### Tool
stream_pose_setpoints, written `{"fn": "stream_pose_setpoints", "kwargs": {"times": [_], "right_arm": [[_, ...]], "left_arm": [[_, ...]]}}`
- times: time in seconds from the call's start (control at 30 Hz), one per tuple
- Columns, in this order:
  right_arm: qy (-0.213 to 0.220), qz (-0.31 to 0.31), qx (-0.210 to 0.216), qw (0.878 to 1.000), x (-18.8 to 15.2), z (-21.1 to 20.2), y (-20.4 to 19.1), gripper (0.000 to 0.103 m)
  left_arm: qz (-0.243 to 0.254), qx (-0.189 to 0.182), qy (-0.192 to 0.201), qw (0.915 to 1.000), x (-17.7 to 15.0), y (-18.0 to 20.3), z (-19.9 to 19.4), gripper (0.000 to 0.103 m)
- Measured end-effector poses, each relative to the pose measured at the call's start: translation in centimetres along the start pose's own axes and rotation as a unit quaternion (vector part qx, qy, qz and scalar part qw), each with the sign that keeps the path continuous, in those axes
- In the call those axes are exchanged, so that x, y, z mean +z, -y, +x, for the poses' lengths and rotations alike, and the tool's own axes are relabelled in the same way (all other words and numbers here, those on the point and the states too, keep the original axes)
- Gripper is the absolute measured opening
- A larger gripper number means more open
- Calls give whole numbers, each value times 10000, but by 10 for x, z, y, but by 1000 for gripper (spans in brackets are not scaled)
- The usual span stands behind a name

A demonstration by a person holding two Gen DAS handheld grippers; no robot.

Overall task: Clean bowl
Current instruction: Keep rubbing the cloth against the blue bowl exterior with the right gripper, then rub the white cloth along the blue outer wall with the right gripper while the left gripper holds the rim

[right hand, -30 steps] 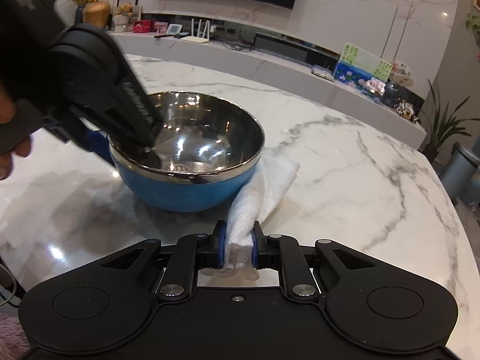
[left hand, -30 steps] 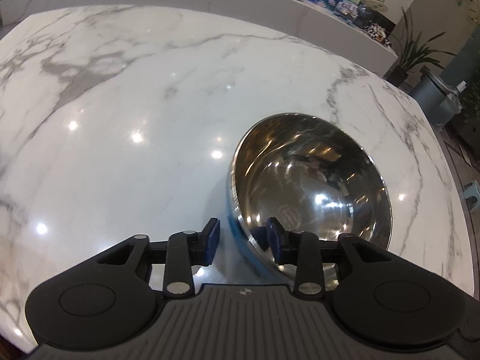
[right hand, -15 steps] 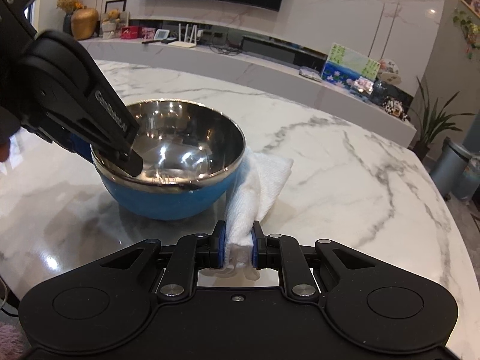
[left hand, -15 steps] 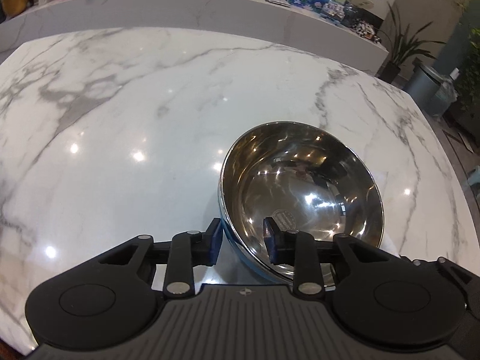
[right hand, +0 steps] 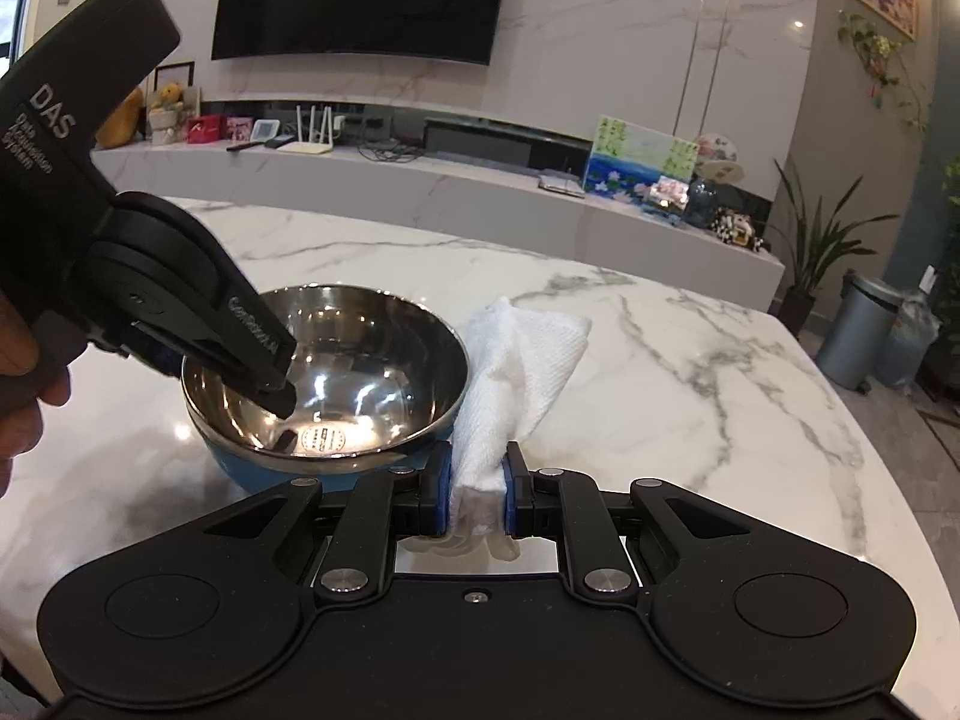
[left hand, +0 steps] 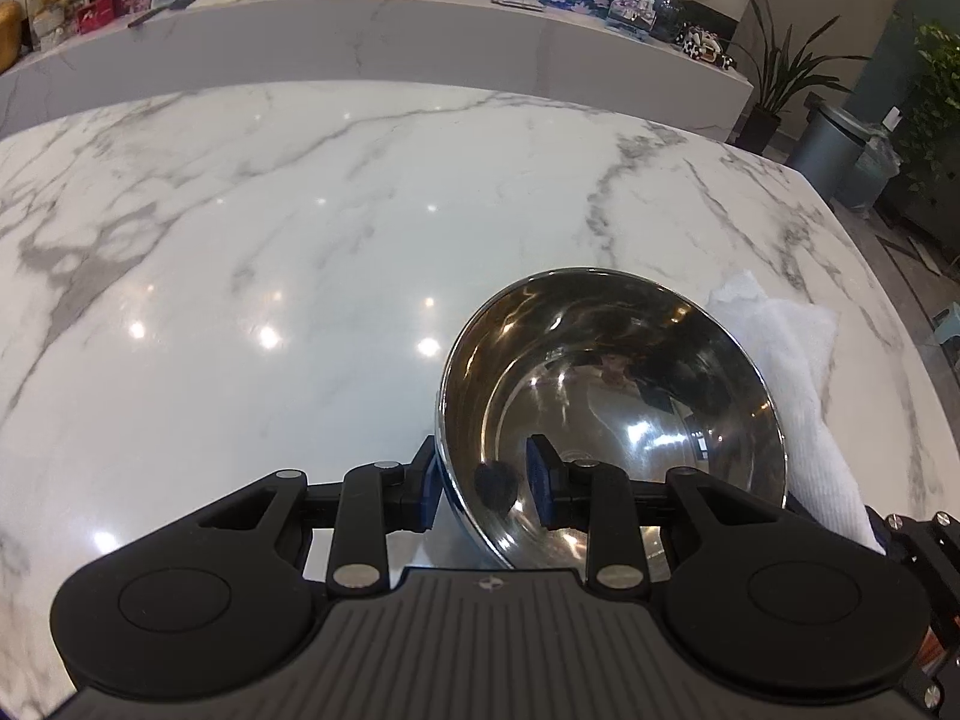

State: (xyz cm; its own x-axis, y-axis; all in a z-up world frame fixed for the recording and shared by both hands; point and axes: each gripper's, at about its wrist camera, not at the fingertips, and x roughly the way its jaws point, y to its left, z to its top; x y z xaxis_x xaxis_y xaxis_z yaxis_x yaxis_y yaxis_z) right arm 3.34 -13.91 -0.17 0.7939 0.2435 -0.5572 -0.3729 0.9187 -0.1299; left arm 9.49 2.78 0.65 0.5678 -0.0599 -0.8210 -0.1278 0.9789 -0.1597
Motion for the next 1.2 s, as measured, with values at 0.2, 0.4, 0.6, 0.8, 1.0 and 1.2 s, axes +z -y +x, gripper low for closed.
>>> {"fn": "stream_pose_setpoints", "kwargs": {"times": [0.2, 0.4, 0.6, 0.8, 1.0, 1.2], "right_arm": [[-120, 2, 70, 9999, -1, 8, -3, 14], [-366, -139, 244, 9989, -9, 13, -12, 14], [-462, -190, 259, 9984, -13, 14, -15, 14], [-530, -231, 254, 9980, -16, 14, -19, 14], [-440, -250, 145, 9986, -15, 10, -16, 14], [-110, -203, -112, 9997, -10, 1, -10, 14]], "left_arm": [[12, 34, -1, 10000, 9, 2, 6, 27], [-70, -64, -2, 10000, 10, -2, 7, 28], [-582, -233, -250, 9977, 4, -17, 4, 53], [-937, -510, -391, 9935, -4, -27, -4, 61], [-768, -502, -336, 9952, -2, -23, -8, 37], [-611, -449, -248, 9968, 4, -19, -10, 28]]}}
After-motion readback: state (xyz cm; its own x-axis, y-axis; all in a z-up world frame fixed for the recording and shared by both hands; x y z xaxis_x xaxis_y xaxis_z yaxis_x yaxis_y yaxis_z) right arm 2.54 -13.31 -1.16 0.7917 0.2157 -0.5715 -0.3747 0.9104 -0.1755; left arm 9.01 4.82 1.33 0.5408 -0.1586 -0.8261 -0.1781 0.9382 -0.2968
